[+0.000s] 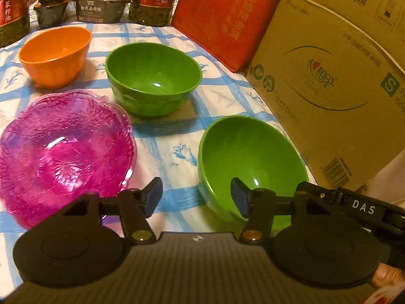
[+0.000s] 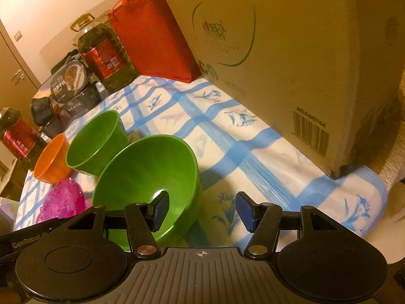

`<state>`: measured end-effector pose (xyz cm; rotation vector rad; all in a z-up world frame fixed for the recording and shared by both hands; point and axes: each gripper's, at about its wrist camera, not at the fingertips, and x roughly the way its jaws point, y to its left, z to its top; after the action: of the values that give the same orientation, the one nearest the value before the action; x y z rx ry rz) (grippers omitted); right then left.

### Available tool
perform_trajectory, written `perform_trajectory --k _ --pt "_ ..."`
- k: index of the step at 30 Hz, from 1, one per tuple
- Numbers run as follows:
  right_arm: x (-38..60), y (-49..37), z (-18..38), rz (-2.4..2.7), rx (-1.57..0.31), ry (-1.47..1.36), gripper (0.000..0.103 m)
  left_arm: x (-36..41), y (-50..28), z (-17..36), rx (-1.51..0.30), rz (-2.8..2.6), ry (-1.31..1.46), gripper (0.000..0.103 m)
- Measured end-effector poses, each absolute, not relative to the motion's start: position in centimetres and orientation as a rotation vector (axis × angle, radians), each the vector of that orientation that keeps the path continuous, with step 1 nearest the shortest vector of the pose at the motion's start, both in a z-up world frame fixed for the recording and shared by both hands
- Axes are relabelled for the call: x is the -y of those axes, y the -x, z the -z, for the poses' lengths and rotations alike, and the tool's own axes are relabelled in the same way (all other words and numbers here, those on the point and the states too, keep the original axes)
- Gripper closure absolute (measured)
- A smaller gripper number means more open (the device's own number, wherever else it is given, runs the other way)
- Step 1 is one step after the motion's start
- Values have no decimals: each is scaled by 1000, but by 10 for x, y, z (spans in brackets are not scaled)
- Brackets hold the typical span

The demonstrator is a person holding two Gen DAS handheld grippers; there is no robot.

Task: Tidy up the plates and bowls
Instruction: 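Close both tools on the rim of the large green bowl, then lift the large green bowl with both tools over the small green bowl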

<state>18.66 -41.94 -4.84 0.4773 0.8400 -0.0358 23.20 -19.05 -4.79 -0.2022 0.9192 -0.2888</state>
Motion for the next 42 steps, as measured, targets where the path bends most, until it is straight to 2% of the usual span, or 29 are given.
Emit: perform_trajectory --k 6,14,18,23,42 --pt "420 -198 57 22 -865 -476 57 197 -244 58 -935 305 205 66" --pt "415 -205 61 -11 -879 -455 78 197 -252 66 -944 318 207 72" --pt "411 -209 62 -20 -883 -444 84 198 -255 68 -946 328 205 82" --pt "407 -209 62 -20 -883 -410 86 200 -257 67 -947 351 202 89" --pt "392 -207 36 -54 -865 -396 88 183 -244 37 -914 334 188 89"
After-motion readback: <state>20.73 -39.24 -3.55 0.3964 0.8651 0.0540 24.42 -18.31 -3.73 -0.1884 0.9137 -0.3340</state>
